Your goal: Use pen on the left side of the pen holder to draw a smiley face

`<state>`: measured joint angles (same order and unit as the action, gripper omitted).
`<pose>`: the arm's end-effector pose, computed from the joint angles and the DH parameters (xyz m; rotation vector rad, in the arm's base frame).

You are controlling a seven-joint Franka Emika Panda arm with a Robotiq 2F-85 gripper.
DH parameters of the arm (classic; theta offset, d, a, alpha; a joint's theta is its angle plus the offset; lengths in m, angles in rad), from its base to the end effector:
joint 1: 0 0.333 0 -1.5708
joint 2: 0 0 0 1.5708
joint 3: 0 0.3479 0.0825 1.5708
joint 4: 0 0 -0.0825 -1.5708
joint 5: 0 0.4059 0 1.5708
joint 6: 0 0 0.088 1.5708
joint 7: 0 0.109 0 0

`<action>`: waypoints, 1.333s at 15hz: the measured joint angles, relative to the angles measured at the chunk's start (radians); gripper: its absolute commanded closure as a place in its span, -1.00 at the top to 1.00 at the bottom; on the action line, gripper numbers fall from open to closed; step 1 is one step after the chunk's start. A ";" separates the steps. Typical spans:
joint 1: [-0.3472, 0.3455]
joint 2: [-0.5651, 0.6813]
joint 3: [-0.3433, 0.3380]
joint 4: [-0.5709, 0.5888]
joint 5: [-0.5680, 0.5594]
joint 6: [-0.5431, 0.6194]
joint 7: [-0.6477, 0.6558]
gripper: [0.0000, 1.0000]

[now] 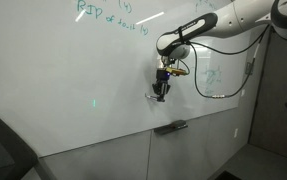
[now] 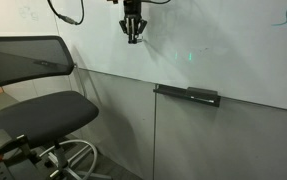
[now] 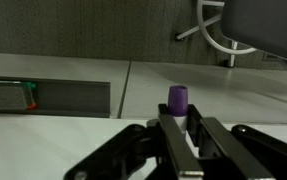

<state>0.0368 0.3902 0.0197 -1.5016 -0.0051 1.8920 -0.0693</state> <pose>0.7068 0.0376 0.4646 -3.1327 -0.1975 -0.0005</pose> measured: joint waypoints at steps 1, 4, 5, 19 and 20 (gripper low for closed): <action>-0.004 -0.008 0.000 -0.008 0.009 0.000 0.001 -0.89; -0.015 -0.042 0.000 -0.046 0.051 0.000 0.005 -0.89; -0.019 -0.055 0.000 -0.062 0.064 0.000 0.007 -0.89; -0.054 -0.160 -0.025 -0.169 0.074 0.045 0.040 -0.89; -0.054 -0.156 -0.024 -0.168 0.074 0.045 0.040 -0.89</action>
<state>-0.0173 0.2337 -0.0038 -1.6696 0.0689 1.9366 -0.0297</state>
